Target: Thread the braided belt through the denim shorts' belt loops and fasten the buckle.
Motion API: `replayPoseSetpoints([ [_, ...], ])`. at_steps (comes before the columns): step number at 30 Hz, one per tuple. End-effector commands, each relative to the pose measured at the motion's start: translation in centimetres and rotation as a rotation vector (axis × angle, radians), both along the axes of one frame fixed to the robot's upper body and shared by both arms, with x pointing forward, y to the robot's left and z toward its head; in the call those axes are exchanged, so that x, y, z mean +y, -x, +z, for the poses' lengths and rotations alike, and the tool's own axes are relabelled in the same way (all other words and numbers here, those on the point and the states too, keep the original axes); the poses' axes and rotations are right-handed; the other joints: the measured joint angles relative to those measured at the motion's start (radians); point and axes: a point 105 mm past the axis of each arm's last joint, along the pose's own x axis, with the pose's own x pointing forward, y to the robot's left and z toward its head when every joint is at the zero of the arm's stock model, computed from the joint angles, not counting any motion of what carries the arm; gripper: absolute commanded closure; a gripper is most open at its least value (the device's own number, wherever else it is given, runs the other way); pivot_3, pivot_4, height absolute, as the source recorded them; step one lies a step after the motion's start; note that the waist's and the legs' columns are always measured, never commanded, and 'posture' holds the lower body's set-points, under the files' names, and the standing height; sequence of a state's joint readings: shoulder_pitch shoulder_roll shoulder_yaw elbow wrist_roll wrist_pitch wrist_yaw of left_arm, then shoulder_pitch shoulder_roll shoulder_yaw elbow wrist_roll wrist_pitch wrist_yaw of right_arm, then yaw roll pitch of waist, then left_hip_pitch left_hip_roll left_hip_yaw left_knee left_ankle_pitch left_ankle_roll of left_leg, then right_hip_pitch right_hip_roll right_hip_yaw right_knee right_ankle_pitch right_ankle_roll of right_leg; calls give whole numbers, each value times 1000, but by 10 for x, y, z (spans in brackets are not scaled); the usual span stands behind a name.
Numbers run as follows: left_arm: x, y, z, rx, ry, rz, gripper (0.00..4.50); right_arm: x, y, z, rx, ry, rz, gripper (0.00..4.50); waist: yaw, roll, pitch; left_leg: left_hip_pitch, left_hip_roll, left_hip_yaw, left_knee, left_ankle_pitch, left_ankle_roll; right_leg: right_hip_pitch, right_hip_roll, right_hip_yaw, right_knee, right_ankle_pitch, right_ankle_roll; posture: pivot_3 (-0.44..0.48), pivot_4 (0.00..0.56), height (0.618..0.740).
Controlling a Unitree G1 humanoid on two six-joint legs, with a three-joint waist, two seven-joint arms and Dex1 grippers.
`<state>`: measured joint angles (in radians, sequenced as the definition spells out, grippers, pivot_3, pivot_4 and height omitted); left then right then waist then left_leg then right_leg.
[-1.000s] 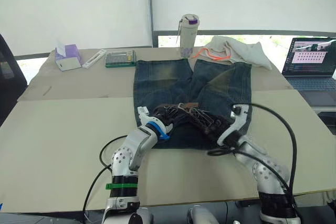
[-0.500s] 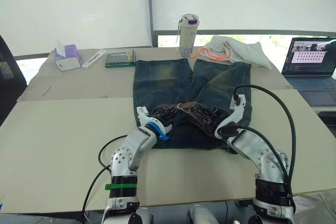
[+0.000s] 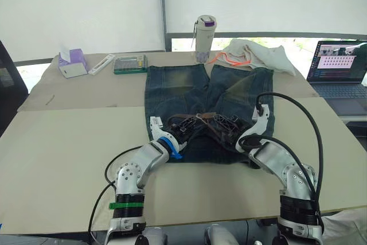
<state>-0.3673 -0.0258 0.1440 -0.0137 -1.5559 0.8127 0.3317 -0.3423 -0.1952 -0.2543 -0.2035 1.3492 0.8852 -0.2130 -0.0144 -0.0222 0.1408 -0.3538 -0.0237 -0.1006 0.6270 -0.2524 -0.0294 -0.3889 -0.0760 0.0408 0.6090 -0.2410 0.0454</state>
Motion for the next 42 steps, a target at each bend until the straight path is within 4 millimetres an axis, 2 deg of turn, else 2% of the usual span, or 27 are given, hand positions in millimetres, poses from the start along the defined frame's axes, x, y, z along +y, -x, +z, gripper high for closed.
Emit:
replayPoseSetpoints([
  [1,0,17,26,-208,-124,-106,847,-10,2,12,-36,-10,-14,4500,-1,1,0,0,0,0,0,0,0,0,0,0,0,0,0,0,150,740],
  [2,2,21,26,-256,-193,-137,540,-13,2,13,-38,-6,-14,4500,-1,1,0,0,0,0,0,0,0,0,0,0,0,0,0,0,150,740],
  [5,15,31,11,-361,-432,-203,540,-25,6,19,-64,20,6,4500,-2,3,0,0,0,0,-1,0,0,0,0,0,0,0,0,0,150,740],
  [8,25,30,0,-358,-474,-179,540,-36,13,22,-89,73,48,4500,3,5,1,0,-1,1,-1,0,0,0,-1,0,-1,0,0,0,150,740],
  [12,29,37,-16,-359,-544,-210,540,-55,18,20,-101,187,69,4500,2,5,1,0,0,1,-1,0,1,1,-1,0,-2,0,0,0,150,740],
  [16,35,44,-28,-338,-570,-220,540,-82,20,25,-136,348,77,4500,1,6,1,0,1,2,-1,0,2,0,-1,1,-2,-5,7,0,150,740],
  [21,44,44,-33,-332,-602,-208,540,-113,19,52,-203,424,63,4500,1,5,1,0,1,3,-1,-1,2,1,0,1,-2,-5,8,0,150,740],
  [25,49,46,-38,-341,-636,-218,540,-122,22,80,-279,416,82,4500,2,5,1,0,1,3,-1,-1,2,1,0,1,-2,-5,8,0,150,740],
  [27,51,45,-33,-369,-641,-211,540,-120,25,101,-342,371,108,4500,2,5,2,0,1,3,-1,-1,2,1,0,1,-2,-5,8,0,150,740],
  [29,52,45,-17,-467,-661,-220,540,-115,26,121,-403,322,127,4500,2,4,2,0,1,3,-1,-1,2,1,0,1,-2,-5,8,0,150,740],
  [31,51,45,0,-584,-694,-229,540,-104,26,130,-429,279,156,4500,2,4,2,-1,2,3,-1,-1,2,1,0,1,-2,-5,7,0,150,740],
  [34,45,45,23,-741,-729,-238,540,-85,25,131,-421,238,203,4500,3,3,3,-1,2,3,-1,-1,2,1,0,1,-2,-5,7,0,150,740],
  [36,34,42,40,-876,-789,-236,540,-64,21,127,-402,201,237,4500,7,3,3,-1,2,3,-1,-1,2,1,0,1,-3,-4,6,0,150,740],
  [40,16,49,57,-1086,-858,-216,540,-34,19,127,-382,110,273,4500,8,3,3,-2,2,3,-1,-1,2,1,-1,1,-5,0,0,0,150,740],
  [42,16,42,62,-1128,-909,-114,540,-20,19,126,-361,69,281,4500,7,3,3,-3,2,3,-1,-1,3,1,-1,1,-6,0,0,0,150,740],
])
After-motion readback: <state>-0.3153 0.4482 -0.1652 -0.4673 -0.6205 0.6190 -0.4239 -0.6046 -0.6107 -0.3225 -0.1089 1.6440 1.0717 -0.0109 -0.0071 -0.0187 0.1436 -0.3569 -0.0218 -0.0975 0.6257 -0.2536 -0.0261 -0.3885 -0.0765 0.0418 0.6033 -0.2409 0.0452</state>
